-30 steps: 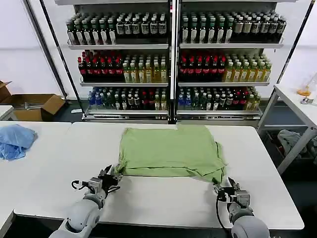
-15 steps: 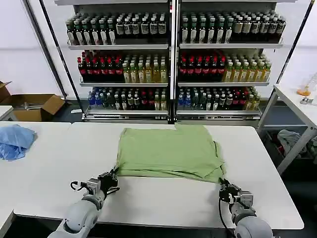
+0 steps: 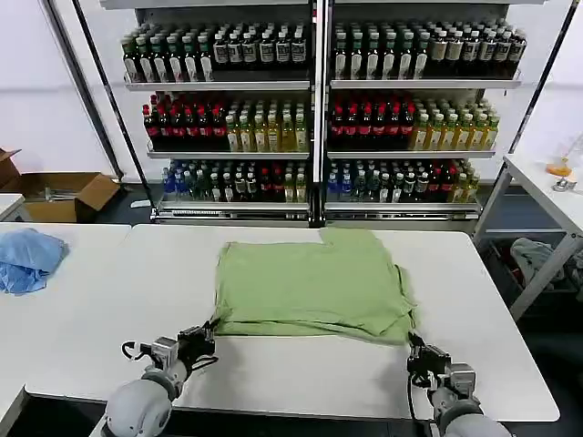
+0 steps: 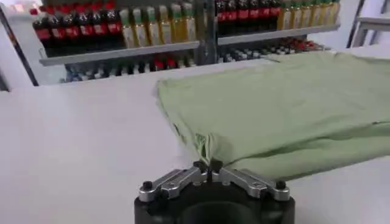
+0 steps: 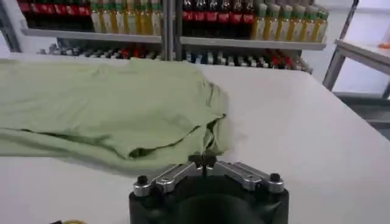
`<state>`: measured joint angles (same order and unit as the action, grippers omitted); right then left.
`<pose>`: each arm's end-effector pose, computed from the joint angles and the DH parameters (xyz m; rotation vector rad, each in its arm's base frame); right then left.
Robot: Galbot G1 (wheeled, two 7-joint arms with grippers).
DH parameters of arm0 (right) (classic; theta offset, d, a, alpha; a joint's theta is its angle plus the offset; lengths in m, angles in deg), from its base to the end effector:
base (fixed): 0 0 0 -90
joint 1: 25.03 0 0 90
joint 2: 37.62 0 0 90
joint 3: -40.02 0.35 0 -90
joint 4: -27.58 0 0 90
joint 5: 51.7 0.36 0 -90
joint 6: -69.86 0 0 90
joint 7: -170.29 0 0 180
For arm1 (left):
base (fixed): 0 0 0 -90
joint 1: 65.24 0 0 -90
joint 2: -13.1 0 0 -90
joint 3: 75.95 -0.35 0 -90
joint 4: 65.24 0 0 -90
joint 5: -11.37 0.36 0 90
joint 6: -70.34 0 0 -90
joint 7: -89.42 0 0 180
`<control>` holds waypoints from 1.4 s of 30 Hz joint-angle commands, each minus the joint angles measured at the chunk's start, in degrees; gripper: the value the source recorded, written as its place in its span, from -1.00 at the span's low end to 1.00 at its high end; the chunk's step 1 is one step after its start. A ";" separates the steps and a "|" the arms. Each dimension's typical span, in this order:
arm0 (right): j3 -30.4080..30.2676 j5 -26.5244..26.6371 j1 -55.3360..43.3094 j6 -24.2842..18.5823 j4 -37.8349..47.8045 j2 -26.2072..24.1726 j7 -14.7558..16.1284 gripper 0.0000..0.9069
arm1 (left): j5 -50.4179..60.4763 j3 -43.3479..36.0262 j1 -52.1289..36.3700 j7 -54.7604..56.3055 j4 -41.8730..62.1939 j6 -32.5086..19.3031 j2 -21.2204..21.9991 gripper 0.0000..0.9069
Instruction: Fold and organize the clothes.
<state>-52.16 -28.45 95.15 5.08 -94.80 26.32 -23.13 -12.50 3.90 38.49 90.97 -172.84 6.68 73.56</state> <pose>0.1891 -0.0587 -0.2792 0.0551 -2.6836 0.1078 0.2713 0.0663 -0.3129 -0.3517 -2.6181 -0.1484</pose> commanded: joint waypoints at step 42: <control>-7.37 3.91 -20.37 4.55 4.28 -4.30 -5.08 1.00 | -2.74 5.41 -5.50 5.03 1.16 -1.29 -2.44 1.00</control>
<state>-54.42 -31.49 94.57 7.85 -101.59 23.95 -27.43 -13.02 14.19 48.49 93.68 -183.02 5.90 71.08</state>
